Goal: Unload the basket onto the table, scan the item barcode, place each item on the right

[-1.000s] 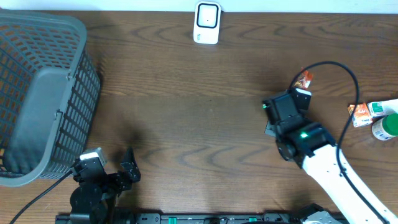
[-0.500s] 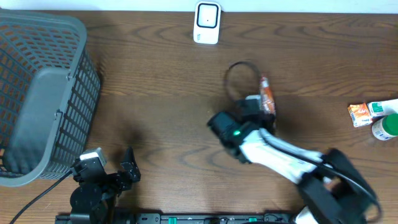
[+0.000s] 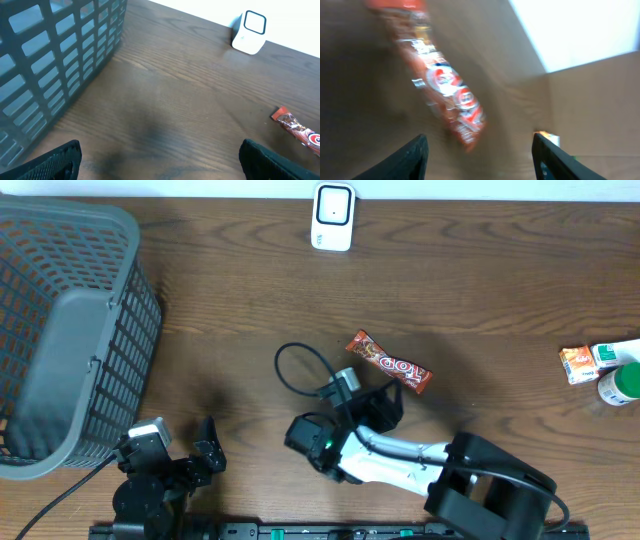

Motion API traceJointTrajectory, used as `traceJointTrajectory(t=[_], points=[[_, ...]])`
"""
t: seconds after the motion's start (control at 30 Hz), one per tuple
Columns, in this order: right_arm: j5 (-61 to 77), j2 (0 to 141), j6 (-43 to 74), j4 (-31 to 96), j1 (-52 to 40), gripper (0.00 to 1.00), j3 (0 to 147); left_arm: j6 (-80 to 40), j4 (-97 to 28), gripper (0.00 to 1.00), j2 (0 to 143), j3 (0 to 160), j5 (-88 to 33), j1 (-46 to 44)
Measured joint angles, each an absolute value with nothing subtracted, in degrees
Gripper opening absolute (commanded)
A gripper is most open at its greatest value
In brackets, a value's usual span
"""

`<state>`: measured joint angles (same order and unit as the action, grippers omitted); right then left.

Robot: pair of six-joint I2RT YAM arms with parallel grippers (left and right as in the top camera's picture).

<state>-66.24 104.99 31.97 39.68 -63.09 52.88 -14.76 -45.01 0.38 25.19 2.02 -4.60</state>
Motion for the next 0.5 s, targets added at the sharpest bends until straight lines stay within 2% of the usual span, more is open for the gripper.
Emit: traceJointTrajectory(t=[0.03, 0.1, 0.23, 0.5], points=[[-64.1, 105.0, 32.0, 39.9, -63.3, 0.65, 53.6, -14.8, -45.0, 0.98, 0.4, 25.2, 2.0, -4.6], [-59.5, 105.0, 32.0, 39.9, -63.3, 0.73, 55.1, -14.8, -45.0, 0.98, 0.4, 25.2, 2.0, -4.6], [-47.6, 105.0, 29.1, 36.8, -60.5, 0.83, 58.1, -14.8, -45.0, 0.98, 0.4, 25.2, 2.0, -4.6], [-36.4, 105.0, 16.1, 24.7, -50.4, 0.84, 60.9, -14.8, -45.0, 0.98, 0.4, 25.2, 2.0, -4.6]])
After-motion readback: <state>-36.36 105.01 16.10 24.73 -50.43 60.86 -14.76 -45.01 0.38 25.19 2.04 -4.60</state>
